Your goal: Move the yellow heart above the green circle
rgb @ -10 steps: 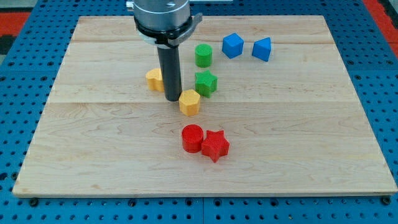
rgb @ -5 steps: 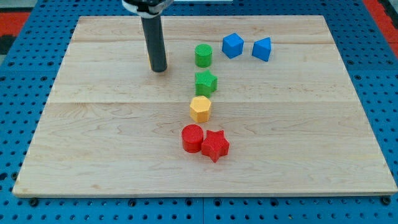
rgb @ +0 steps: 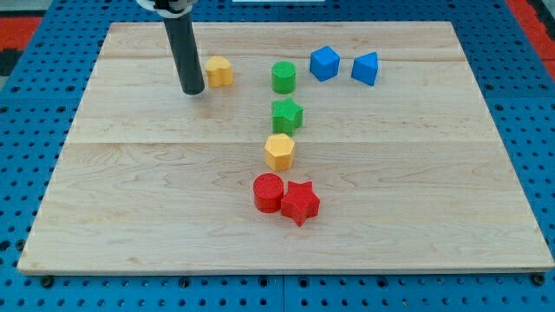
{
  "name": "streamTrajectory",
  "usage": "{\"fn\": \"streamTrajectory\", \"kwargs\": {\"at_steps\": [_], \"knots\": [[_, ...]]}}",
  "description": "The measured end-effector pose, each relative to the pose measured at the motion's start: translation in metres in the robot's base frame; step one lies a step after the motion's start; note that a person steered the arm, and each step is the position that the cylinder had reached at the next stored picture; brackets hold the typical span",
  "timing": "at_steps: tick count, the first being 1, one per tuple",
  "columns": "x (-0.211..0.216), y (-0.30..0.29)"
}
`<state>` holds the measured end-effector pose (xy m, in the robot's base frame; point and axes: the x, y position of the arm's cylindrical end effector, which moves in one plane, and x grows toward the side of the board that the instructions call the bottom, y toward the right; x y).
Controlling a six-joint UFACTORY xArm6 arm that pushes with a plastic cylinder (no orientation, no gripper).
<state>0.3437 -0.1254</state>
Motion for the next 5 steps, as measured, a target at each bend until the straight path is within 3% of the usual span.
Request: {"fn": "streamTrajectory", "kwargs": {"at_steps": [2,4,5], "knots": [[-0.009,-0.006],[-0.045,0.085],[-0.045,0.085]]}}
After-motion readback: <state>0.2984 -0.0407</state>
